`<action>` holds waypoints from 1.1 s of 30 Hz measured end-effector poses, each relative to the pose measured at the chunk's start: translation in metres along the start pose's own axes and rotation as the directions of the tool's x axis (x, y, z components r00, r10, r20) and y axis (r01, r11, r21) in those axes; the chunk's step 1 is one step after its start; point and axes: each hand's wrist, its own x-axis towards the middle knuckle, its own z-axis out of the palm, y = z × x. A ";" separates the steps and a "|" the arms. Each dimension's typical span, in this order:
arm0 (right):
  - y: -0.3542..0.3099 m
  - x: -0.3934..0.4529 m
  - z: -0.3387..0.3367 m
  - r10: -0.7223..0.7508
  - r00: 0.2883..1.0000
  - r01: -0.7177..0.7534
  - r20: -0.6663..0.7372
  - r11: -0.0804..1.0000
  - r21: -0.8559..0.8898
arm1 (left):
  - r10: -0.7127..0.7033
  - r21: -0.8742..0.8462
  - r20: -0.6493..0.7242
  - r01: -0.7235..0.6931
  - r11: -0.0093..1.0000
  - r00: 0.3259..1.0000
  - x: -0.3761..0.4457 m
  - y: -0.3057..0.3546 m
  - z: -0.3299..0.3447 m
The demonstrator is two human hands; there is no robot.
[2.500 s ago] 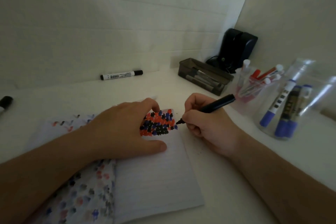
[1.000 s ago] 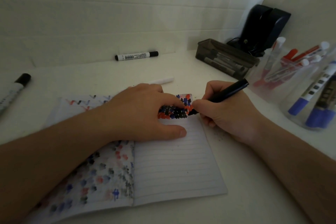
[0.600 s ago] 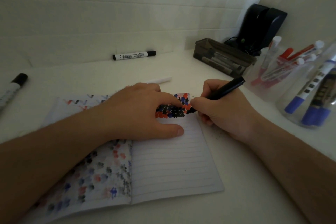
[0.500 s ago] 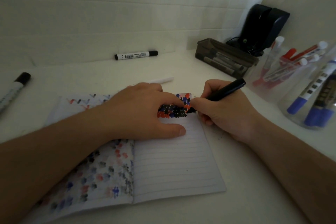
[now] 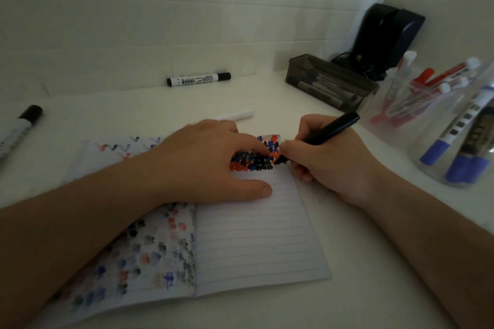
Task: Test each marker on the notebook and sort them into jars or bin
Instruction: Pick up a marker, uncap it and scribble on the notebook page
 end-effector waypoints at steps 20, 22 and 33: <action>0.005 0.004 -0.015 -0.085 0.990 0.014 0.117 0.861 0.509 | -0.060 -0.399 -0.221 -0.033 0.917 0.973 -0.002 -0.006 -0.001; 0.006 0.004 -0.019 -0.112 0.978 -0.020 0.177 0.792 0.610 | -0.078 -0.463 -0.220 -0.034 0.885 0.972 -0.002 -0.008 -0.002; 0.006 0.005 -0.016 -0.096 0.944 -0.125 0.316 0.782 0.610 | -0.045 -0.434 -0.241 -0.066 0.898 0.969 -0.004 -0.002 -0.005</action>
